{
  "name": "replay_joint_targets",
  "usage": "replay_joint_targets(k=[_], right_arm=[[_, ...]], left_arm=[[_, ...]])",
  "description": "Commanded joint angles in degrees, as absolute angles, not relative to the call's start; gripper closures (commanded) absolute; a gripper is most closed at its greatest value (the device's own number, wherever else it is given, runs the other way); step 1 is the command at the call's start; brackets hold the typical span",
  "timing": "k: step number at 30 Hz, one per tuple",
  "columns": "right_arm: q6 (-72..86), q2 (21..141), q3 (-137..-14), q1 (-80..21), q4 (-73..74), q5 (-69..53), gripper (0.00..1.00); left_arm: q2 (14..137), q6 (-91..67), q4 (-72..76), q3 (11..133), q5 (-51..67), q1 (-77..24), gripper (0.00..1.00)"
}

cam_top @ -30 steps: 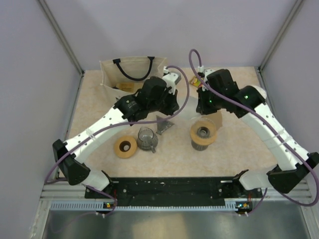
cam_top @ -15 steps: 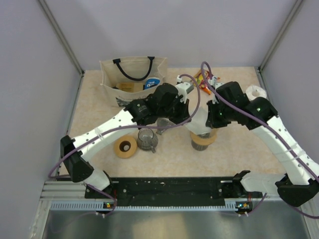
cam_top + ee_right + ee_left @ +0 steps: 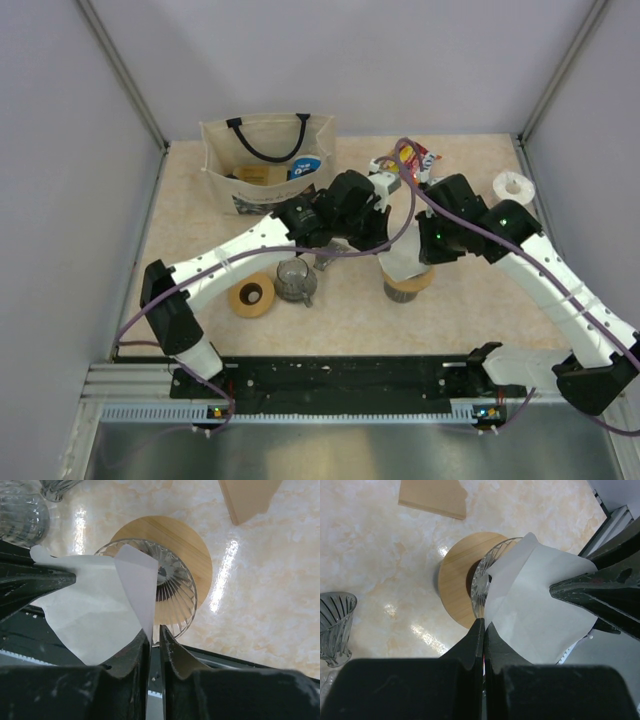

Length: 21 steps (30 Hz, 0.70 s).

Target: Place the coffee filter in the dripper

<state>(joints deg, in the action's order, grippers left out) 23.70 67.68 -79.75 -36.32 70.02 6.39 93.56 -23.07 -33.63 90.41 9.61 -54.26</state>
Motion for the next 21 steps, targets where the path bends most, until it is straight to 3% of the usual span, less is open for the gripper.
replay_joint_targets(k=[1,7,21], right_arm=[[24.08,66.62,-79.98,-36.30,68.73,10.02,0.82],[23.99,66.36,-80.24,-36.30,68.64,12.21,0.75],[22.41,66.27,-84.29,-36.21,67.94,10.02,0.78]], left_arm=[[95.18,-23.21,-33.75,94.22,8.53,-54.49,1.00],[96.94,-22.94,-35.33,95.45,6.59,-54.49,1.00],[98.26,-22.24,-36.30,97.47,6.59,-54.49,1.00]])
